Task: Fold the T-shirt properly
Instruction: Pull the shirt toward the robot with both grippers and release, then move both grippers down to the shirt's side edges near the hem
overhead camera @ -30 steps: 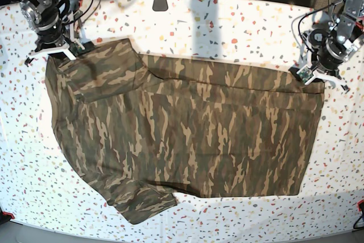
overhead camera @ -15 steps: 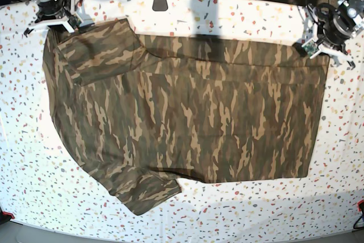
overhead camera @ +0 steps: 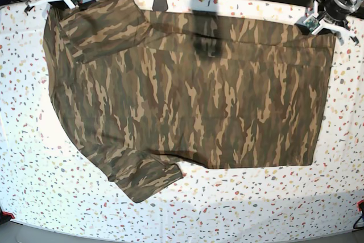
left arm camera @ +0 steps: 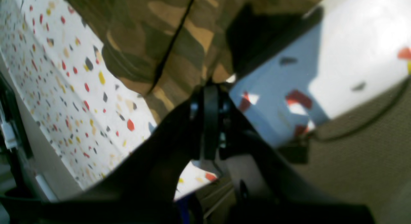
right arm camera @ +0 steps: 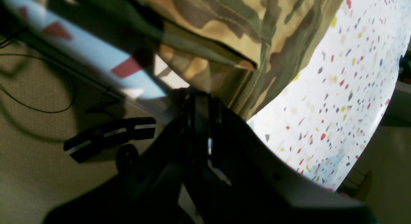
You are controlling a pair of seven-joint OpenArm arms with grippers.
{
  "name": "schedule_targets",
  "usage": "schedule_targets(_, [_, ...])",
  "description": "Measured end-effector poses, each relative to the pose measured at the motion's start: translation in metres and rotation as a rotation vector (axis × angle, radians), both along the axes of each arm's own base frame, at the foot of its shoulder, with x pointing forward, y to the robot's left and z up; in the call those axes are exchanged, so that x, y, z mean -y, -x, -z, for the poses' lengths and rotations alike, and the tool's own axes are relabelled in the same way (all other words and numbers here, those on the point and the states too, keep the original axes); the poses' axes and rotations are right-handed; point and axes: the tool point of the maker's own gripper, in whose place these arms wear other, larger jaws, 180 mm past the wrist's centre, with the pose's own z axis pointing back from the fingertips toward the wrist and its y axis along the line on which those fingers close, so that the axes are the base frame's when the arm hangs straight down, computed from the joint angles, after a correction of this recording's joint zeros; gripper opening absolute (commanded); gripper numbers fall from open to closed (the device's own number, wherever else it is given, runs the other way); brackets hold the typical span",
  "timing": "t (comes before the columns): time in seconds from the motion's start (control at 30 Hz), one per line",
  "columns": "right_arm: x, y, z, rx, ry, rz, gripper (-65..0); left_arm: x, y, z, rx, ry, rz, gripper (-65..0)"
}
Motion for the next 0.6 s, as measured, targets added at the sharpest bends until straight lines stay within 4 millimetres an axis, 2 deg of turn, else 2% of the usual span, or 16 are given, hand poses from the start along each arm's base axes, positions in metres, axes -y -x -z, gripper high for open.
schedule_targets(0.1, [0.000,0.006,0.001,-0.010,-0.001,-0.002,-65.0,0.000,0.008,0.002,-0.015,-0.002,-0.001,-65.0])
schedule_targets(0.4, [-0.012,0.012,-0.001,0.011,-0.032,0.061,-64.5,-0.004,0.011,0.001,-0.032,-0.031,-0.018,-65.0])
schedule_targets(0.47, [-0.014,0.011,-0.003,0.013,-0.034,0.065,-57.3,-0.008,0.013,-0.001,-0.050,-0.067,-0.037,-65.0])
schedule_targets(0.5, [-0.016,0.010,-0.004,0.012,-0.038,0.063,-54.3,-0.010,0.013,-0.003,-0.058,-0.084,-0.046,-63.8])
schedule_targets(0.6, [-0.020,0.009,-0.008,0.014,-0.045,0.069,-51.2,-0.014,0.015,-0.011,-0.078,-0.133,-0.064,-45.1])
